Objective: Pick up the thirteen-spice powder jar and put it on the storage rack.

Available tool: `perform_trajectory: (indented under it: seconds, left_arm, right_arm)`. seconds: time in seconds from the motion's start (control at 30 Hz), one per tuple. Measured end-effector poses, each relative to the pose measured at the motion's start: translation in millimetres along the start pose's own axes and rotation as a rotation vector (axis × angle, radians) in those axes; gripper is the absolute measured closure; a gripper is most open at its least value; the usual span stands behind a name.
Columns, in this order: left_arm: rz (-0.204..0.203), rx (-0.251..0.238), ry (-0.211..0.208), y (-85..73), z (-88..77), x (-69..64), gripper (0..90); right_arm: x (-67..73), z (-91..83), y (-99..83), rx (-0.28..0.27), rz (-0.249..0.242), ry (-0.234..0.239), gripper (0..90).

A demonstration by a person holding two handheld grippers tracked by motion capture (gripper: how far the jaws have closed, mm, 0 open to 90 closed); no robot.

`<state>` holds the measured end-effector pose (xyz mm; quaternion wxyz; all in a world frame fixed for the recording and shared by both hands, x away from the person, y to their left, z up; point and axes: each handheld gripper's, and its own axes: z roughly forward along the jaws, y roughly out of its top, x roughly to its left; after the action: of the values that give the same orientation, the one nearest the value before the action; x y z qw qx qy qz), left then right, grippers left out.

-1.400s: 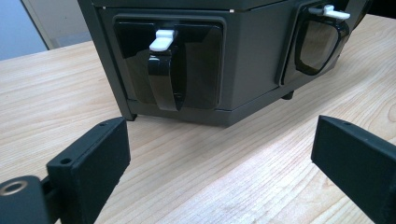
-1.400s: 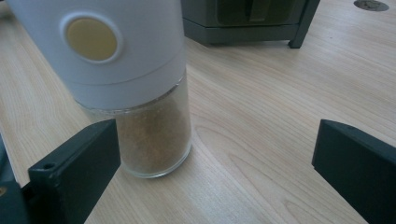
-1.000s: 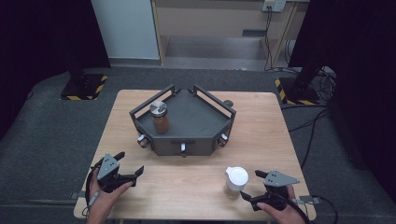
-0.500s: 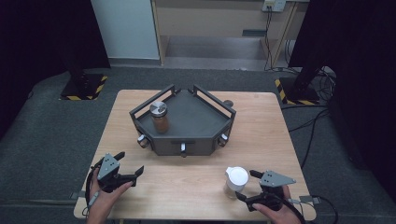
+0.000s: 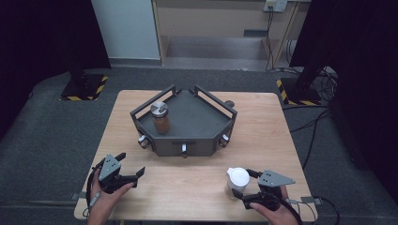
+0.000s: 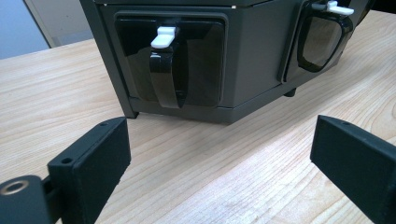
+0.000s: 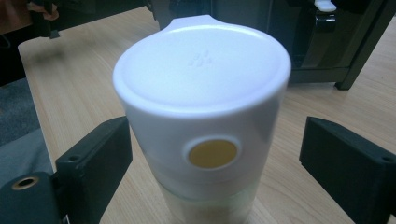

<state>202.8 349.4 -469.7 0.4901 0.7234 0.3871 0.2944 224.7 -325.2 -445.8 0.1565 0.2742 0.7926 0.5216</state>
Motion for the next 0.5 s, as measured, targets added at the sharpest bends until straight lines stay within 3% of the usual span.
perform_trajectory:
  seconds: [0.5]
  left_arm:
    - [0.009, 0.009, 0.001, 1.1, 0.5, -0.4, 4.7]
  right_arm:
    - [16.7, 7.7, 6.1, -0.001, -0.047, -0.044, 30.7]
